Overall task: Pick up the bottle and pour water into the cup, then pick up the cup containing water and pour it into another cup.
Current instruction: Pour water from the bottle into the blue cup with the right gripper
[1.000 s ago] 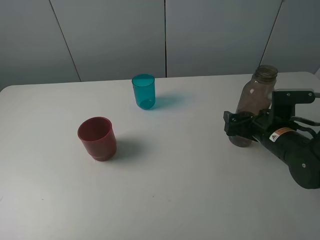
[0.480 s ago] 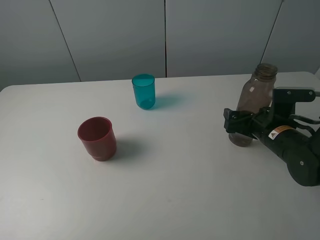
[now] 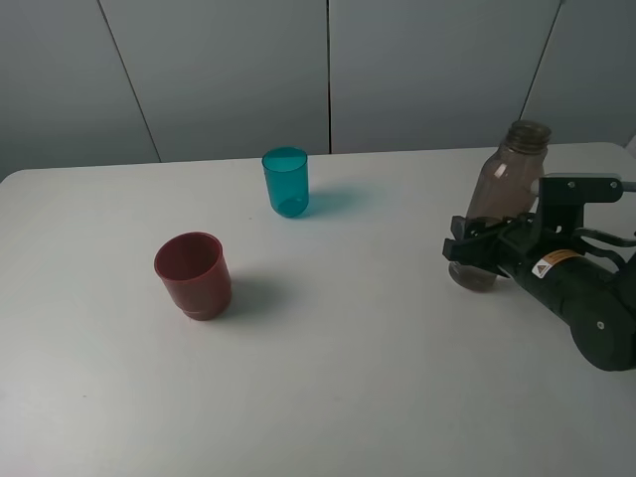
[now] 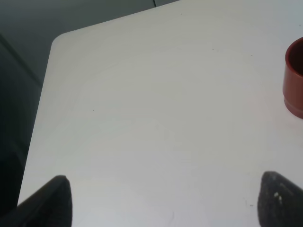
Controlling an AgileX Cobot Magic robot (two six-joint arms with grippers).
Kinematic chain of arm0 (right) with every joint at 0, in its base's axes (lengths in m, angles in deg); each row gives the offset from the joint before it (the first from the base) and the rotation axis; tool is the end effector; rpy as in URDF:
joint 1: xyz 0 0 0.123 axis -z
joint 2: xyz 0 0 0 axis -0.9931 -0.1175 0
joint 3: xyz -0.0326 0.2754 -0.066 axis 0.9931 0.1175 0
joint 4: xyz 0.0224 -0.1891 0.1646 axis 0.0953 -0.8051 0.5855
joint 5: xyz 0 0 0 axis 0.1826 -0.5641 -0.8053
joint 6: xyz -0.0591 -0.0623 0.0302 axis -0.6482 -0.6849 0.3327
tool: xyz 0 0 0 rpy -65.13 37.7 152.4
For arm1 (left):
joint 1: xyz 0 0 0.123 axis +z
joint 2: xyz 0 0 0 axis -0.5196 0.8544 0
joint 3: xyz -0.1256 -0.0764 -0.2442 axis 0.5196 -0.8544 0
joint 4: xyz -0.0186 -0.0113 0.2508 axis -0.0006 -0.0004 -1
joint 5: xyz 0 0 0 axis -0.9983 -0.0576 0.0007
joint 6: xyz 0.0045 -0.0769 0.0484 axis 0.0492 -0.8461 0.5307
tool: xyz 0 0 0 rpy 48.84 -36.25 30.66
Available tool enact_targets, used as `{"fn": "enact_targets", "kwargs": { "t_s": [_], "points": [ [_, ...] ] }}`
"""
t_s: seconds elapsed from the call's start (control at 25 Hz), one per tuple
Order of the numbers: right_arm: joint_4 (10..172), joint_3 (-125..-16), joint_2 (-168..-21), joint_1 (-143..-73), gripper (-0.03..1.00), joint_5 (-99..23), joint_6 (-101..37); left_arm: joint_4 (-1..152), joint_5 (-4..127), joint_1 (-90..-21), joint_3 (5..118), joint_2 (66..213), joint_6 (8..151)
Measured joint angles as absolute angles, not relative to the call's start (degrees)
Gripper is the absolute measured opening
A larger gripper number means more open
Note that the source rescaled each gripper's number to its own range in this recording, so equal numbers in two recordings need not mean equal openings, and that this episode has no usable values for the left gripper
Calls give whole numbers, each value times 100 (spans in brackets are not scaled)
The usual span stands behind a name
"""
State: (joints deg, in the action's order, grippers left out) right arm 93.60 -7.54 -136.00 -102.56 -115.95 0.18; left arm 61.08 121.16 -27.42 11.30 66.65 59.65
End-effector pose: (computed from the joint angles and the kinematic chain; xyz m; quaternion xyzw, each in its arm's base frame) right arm 0.2373 0.0672 0.0753 -0.0012 0.8360 0.0842 0.5422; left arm -0.0088 0.0007 0.2780 0.0748 0.8565 0.0870 0.5032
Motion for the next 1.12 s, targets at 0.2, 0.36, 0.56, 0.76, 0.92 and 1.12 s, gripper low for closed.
{"fn": "enact_targets", "kwargs": {
  "t_s": [0.2,0.36,0.56,0.76,0.92,1.12],
  "points": [
    [9174,-754,-13451,-10268,3,-11463,91,6108,12116,-2742,1130,6665,5965],
    [9513,-901,-12930,-10458,2,-11232,25,6108,12116,-2742,1130,6665,5965],
    [9927,-1690,-12465,-10709,2,-10069,-907,6108,12116,-2742,1130,6665,5965],
    [9943,-2694,-12456,-10774,1,-8522,-1519,6108,12116,-2742,1130,6665,5965],
    [9943,-3307,-12493,-10774,1,-8097,-1622,6108,12116,-2742,1130,6665,5965],
    [9954,-4048,-12995,-10814,1,-8043,-1944,6108,12116,-2742,1130,6665,5965]
  ]
}}
